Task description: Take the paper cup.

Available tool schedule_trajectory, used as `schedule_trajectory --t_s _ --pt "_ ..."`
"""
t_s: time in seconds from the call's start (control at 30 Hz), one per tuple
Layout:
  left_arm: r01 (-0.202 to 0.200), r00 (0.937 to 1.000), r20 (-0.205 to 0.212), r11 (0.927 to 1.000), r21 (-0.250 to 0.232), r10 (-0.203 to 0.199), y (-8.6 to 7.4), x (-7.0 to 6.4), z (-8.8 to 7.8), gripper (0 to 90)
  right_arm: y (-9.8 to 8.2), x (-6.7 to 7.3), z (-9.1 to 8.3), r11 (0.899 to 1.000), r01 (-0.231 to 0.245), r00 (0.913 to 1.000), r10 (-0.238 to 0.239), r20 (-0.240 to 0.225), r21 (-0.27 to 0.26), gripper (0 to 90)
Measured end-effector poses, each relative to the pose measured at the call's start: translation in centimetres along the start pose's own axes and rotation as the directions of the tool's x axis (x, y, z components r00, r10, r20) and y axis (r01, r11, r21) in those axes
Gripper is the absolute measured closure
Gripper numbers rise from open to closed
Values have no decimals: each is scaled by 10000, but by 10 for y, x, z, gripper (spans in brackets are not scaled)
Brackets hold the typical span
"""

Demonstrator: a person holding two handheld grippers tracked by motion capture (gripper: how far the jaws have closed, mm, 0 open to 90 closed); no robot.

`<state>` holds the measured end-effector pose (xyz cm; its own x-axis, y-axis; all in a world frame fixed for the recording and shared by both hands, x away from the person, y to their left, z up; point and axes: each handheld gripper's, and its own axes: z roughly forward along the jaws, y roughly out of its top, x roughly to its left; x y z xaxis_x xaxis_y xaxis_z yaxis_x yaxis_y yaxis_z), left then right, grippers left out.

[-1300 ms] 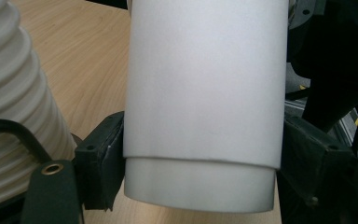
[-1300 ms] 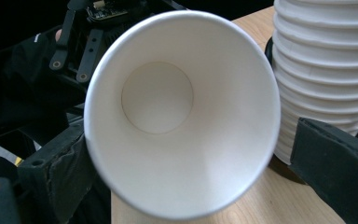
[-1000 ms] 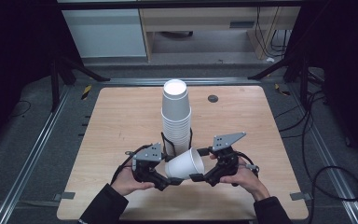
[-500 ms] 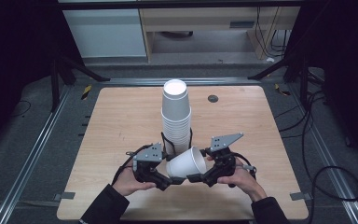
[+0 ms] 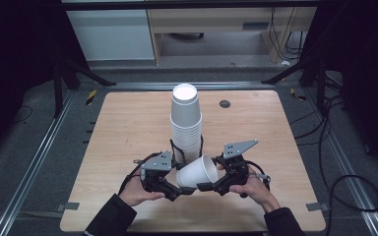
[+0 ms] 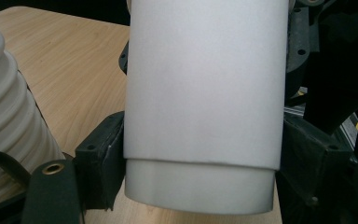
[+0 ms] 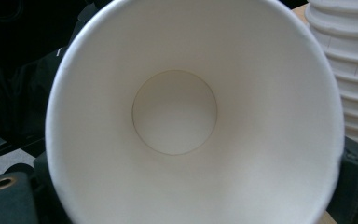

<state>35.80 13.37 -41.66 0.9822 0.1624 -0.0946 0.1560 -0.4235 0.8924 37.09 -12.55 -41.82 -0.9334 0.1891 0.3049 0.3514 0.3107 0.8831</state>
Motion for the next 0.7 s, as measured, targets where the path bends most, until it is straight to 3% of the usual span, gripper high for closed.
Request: schedule_trajectory --t_s 0.7 --pt "350 9993 -129 9992 182 -348 -1 1 -2 204 2 2 -3 9998 195 9996 -196 206 44 108"
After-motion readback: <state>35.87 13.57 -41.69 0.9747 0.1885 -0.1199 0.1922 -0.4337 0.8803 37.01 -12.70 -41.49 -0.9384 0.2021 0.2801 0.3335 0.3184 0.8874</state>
